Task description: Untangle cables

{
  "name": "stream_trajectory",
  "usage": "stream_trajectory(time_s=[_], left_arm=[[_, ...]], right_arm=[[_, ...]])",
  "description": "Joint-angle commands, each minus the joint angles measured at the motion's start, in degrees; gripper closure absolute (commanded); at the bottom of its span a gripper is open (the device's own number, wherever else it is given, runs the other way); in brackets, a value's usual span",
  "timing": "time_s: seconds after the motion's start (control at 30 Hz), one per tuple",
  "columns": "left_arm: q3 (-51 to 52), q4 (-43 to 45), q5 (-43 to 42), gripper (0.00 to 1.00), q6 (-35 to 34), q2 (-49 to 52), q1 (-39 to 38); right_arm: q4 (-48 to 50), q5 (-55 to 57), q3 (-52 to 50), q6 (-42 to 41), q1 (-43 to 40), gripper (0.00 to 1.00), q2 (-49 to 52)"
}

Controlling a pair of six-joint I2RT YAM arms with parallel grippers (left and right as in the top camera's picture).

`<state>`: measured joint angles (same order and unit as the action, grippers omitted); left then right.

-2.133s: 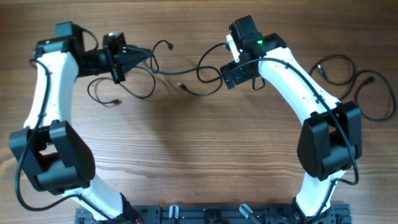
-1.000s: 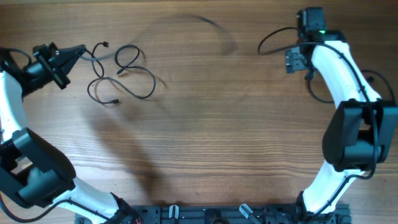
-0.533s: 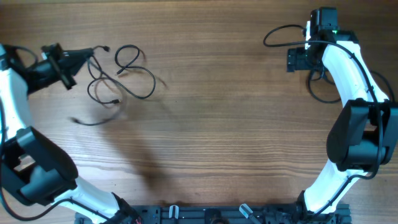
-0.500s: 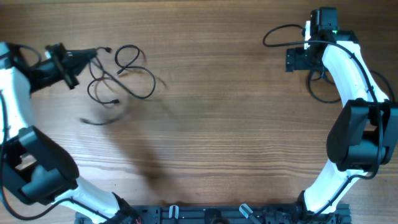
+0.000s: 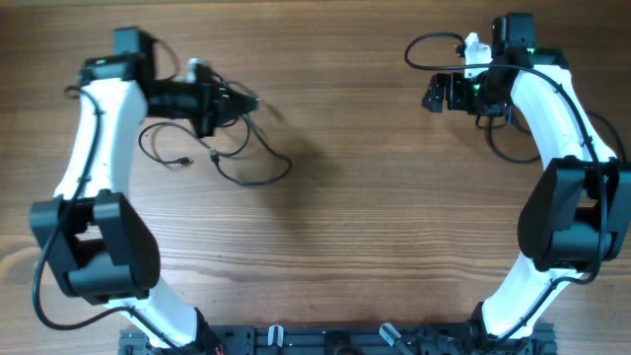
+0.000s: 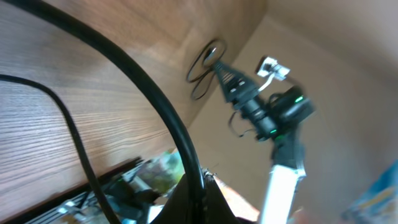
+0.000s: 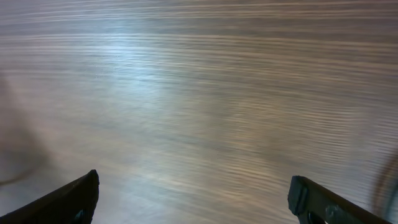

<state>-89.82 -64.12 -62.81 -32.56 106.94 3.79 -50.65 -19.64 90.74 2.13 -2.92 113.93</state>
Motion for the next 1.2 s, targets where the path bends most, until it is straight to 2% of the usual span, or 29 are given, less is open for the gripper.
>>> stream_trajectory(time_s=[0.0,0.03,0.07,0.13,0.17,0.2,0.33,0.53,0.63,0.7,0.77,0.83,0.93,0.97,1.0,1.1,1.17], left_arm=[[-0.2,3.3,8.8,0.84,1.7,-0.5,-4.7],[-0.2,3.9,10.8,0.66,1.7,-0.5,-5.3],[-0.2,4.7,13.6,0.55,1.7,-0.5,-6.1],[-0.2,5.8,18.8,0.18,1.7,-0.5,-7.3],[-0.2,6.3,21.2,0.05,1.7,-0.5,-7.8],[-0.2,6.6,23.4,0.01,1.7,-0.5,-8.2],[-0.2,8.3,29.1,0.0,1.7,-0.5,-7.9],[-0.2,11.9,24.3,0.0,1.7,-0.5,-2.7],[-0.2,11.3,29.1,0.0,1.7,-0.5,-0.3],[-0.2,10.5,34.9,0.0,1.7,-0.5,0.7],[-0.2,9.5,41.3,0.07,1.7,-0.4,1.2],[-0.2,8.0,47.3,0.25,1.7,-0.3,1.3],[0.1,6.3,54.2,0.58,1.7,-0.1,1.2],[0.6,6.6,55.1,0.74,1.7,0.0,1.2],[1.1,7.0,55.5,0.96,1.7,0.0,1.2],[4.3,10.7,57.0,0.96,1.7,0.0,1.2],[6.3,13.3,58.1,0.96,1.7,0.1,1.2]], right_arm=[[-0.7,-7.5,-0.5,-0.8,0.3,0.0,1.0],[-0.9,-7.5,-0.5,-0.8,0.3,0.0,1.0],[-1.0,-7.5,-0.5,-0.8,0.3,0.0,1.0],[-1.3,-7.5,-0.5,-0.8,0.3,0.0,1.0],[-1.5,-7.5,-0.5,-0.9,0.3,0.0,1.0],[-1.8,-7.5,-0.5,-0.9,0.3,0.0,1.0],[-2.1,-7.6,-0.5,-3.6,0.7,0.0,1.0],[-1.2,-12.9,-0.5,-4.2,3.1,0.0,1.0],[0.2,-13.7,-0.5,-7.1,5.2,0.0,1.0],[1.1,-13.7,-0.5,-8.7,6.8,0.04,1.0],[2.2,-13.7,-0.5,-10.2,8.9,0.1,1.0],[3.1,-13.6,-0.5,-11.5,11.1,0.19,1.0],[4.6,-13.5,-0.5,-12.9,15.2,0.34,1.0],[5.4,-13.4,-0.5,-12.8,16.8,0.37,1.0],[6.2,-13.4,-0.5,-12.8,17.8,0.41,1.0],[10.0,-12.1,-0.5,-12.6,21.8,0.59,1.0],[11.9,-11.8,-0.5,-12.8,23.5,0.58,1.0]])
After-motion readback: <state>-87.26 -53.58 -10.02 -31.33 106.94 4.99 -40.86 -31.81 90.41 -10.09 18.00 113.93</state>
